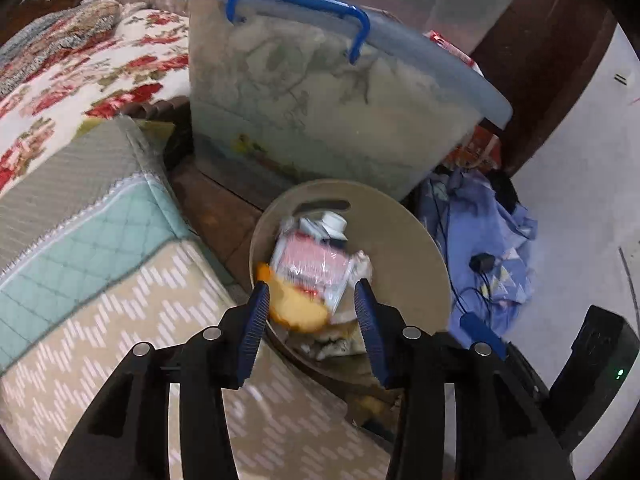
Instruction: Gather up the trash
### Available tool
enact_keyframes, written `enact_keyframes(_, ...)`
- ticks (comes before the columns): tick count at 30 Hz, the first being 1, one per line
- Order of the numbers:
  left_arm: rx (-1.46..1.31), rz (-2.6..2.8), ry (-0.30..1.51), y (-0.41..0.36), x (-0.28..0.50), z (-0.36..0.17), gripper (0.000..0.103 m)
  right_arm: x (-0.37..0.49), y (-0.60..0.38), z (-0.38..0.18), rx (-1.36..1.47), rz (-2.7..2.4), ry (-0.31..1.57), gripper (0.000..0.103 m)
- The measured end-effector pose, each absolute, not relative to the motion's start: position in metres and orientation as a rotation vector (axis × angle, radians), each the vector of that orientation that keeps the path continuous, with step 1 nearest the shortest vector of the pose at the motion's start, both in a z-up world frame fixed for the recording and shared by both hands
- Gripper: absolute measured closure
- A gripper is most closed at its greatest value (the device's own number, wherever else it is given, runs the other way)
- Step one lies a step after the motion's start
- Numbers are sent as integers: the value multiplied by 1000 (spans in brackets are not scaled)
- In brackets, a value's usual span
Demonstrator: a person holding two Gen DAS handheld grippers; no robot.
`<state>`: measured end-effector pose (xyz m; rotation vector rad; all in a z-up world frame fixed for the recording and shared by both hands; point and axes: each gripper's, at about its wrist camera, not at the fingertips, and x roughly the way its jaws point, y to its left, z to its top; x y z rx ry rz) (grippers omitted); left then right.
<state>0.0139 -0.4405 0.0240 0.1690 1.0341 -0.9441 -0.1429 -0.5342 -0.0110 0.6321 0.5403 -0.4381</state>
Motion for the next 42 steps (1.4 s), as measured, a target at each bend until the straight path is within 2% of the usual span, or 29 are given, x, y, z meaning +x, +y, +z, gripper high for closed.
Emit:
enact_keyframes(4,193,-949,1024,-402,3,17,60,-151,-516,-8,671,-388,503,23)
enact_keyframes(9,230,-888,969,-328,-10,16,60,-137,-476,-14,697,-276,564,27)
enact_keyframes(16,285,-711,886,-235,-30,13,58,-115,-407,-11,656,-151,613,28)
enact_keyframes(20,307,-646,871,-213,-40,3,53,-114,-379,-9,641,-139,618,28)
enact_keyframes(25,331,-602,865,-196,-50,-6,53,-121,-362,-8,637,-185,606,27)
enact_keyframes(38,284,-493,840,-173,-49,-4,52,-128,-393,-21,775,-303,590,27)
enact_keyframes(42,297,-486,803,-174,-55,-1,45,-129,-395,-21,785,-320,585,26)
